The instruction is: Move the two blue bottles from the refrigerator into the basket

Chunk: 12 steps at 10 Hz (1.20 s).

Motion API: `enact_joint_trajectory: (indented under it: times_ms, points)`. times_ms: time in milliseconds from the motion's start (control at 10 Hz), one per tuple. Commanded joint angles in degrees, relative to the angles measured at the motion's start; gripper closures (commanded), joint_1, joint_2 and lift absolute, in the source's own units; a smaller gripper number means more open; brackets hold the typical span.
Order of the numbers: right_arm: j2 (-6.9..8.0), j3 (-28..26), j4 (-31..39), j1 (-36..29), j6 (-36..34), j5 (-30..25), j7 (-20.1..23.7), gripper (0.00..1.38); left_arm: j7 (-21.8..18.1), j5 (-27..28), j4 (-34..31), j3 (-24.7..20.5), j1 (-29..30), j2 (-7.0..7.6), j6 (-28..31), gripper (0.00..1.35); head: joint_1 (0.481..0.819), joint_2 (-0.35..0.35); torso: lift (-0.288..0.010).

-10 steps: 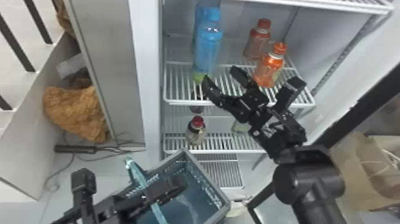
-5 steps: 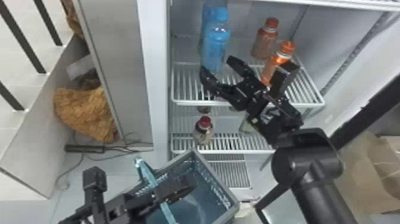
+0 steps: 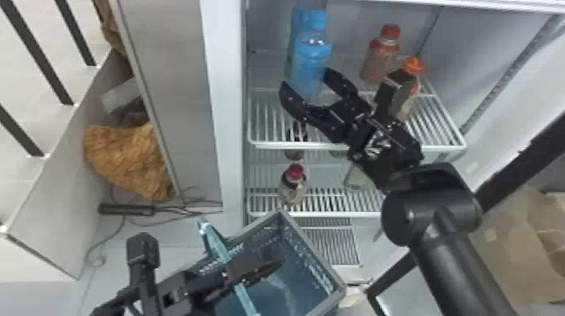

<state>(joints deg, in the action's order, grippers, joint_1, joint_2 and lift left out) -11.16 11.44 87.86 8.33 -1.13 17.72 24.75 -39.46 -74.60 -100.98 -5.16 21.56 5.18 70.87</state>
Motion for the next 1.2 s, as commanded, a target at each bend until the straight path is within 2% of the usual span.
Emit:
enact_joint_trajectory:
  times_ms: [0,100,200,300,400,500,600,700,800,1100]
  points:
    - [0.00,0.2,-0.7,0.5,-0.3,-0.2,-0.3,0.12,0.0,0.0,0.1,0.0,-0.2,0.00,0.0,1.20,0.695,-0.107,-0.010]
    - [0.00,0.2,-1.3,1.0,-0.4,-0.7,-0.6,0.14,0.0,0.0,0.1,0.0,-0.2,0.00,0.0,1.20,0.695,-0.107,-0.010]
    - [0.00,0.2,-1.9,1.5,-0.6,-0.6,-0.8,0.22,0.0,0.0,0.1,0.0,-0.3,0.09,0.0,1.20,0.695,-0.108,-0.010]
    - [0.00,0.1,-2.2,1.8,-0.6,-0.5,-1.0,0.41,0.0,0.1,0.1,0.0,-0.3,0.09,0.0,1.20,0.695,-0.110,-0.010]
    - [0.00,0.1,-2.4,1.8,-0.6,0.2,-1.3,0.73,0.0,0.1,0.1,0.0,-0.3,0.09,0.1,1.20,0.695,-0.112,-0.010]
    - [0.00,0.2,-2.7,1.8,-0.6,0.8,-1.5,0.88,0.0,0.1,0.1,0.0,-0.3,0.09,0.1,1.20,0.695,-0.114,-0.010]
    - [0.00,0.2,-2.7,1.8,-1.7,0.6,-1.4,0.93,0.0,0.1,0.1,0.0,-0.3,0.09,0.3,1.20,0.695,-0.115,-0.010]
    - [-0.09,0.1,-2.4,1.7,-1.7,0.3,-1.5,1.33,0.0,0.1,0.1,0.0,-0.3,0.09,0.3,1.20,0.695,-0.115,-0.010]
    - [-0.09,0.1,-2.4,1.4,-1.7,0.7,-1.5,1.29,0.0,0.1,0.1,0.0,-0.3,0.09,0.3,1.20,0.695,-0.115,-0.010]
    - [-0.44,-0.8,0.9,-1.6,-0.8,1.2,-1.3,1.28,0.0,0.1,0.1,0.0,-0.2,0.18,0.3,1.20,0.695,-0.116,-0.010]
